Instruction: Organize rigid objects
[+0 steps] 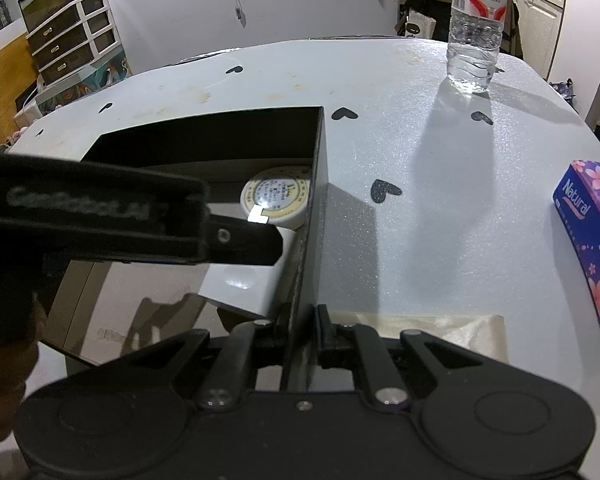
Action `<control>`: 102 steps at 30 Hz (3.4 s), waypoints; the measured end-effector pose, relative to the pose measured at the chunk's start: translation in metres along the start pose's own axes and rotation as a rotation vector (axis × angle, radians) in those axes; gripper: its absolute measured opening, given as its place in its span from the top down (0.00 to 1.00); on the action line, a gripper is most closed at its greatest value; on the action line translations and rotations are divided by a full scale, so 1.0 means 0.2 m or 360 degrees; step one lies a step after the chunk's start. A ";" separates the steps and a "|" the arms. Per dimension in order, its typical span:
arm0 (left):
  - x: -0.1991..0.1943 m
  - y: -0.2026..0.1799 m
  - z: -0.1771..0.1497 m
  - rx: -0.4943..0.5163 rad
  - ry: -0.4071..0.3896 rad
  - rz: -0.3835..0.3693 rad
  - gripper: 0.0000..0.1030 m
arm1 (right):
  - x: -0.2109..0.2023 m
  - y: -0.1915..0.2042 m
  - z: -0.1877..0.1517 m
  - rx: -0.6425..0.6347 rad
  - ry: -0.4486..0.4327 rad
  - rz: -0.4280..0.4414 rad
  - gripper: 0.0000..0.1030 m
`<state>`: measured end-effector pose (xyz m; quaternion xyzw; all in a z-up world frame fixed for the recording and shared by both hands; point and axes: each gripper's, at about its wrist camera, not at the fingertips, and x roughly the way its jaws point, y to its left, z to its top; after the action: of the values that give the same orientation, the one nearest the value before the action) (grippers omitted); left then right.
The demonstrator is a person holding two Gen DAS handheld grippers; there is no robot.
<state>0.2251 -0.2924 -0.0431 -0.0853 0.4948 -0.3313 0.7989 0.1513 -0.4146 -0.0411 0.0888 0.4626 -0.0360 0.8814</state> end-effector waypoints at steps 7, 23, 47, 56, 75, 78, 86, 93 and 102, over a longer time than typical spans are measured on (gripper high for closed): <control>-0.10 -0.03 -0.01 0.0123 -0.0057 -0.0008 0.08 | 0.00 0.00 0.00 0.0000 0.0000 0.0000 0.89; -0.33 -0.05 -0.06 0.0394 -0.0265 0.0102 0.00 | 0.00 0.00 0.00 0.0000 -0.0001 0.0000 0.89; -0.69 0.36 -0.21 0.0265 -0.0520 0.0436 0.00 | 0.00 0.00 0.00 0.0000 -0.0001 0.0000 0.89; -0.80 0.59 -0.33 0.0068 -0.0570 0.0650 0.00 | 0.00 0.00 0.00 -0.0001 0.0001 -0.0001 0.89; -0.83 0.87 -0.38 -0.0141 -0.0570 0.0880 0.40 | 0.00 0.00 0.00 -0.0001 0.0001 -0.0014 0.89; -0.80 0.90 -0.37 -0.0166 -0.0524 0.0924 0.55 | 0.00 0.00 0.00 0.0002 0.0000 -0.0016 0.89; -0.84 0.87 -0.40 -0.0107 -0.0515 0.0864 0.77 | 0.00 0.01 0.00 0.0000 0.0002 -0.0019 0.89; -0.85 0.81 -0.42 -0.0075 -0.0516 0.0676 0.97 | 0.00 0.00 0.00 -0.0001 0.0003 -0.0020 0.89; -0.86 0.74 -0.42 -0.0037 -0.0551 0.0420 0.97 | 0.00 0.00 0.00 0.0004 -0.0002 -0.0017 0.89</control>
<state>0.1694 -0.0575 -0.0264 -0.0847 0.3608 -0.1985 0.9073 0.1506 -0.4140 -0.0416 0.0874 0.4625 -0.0413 0.8813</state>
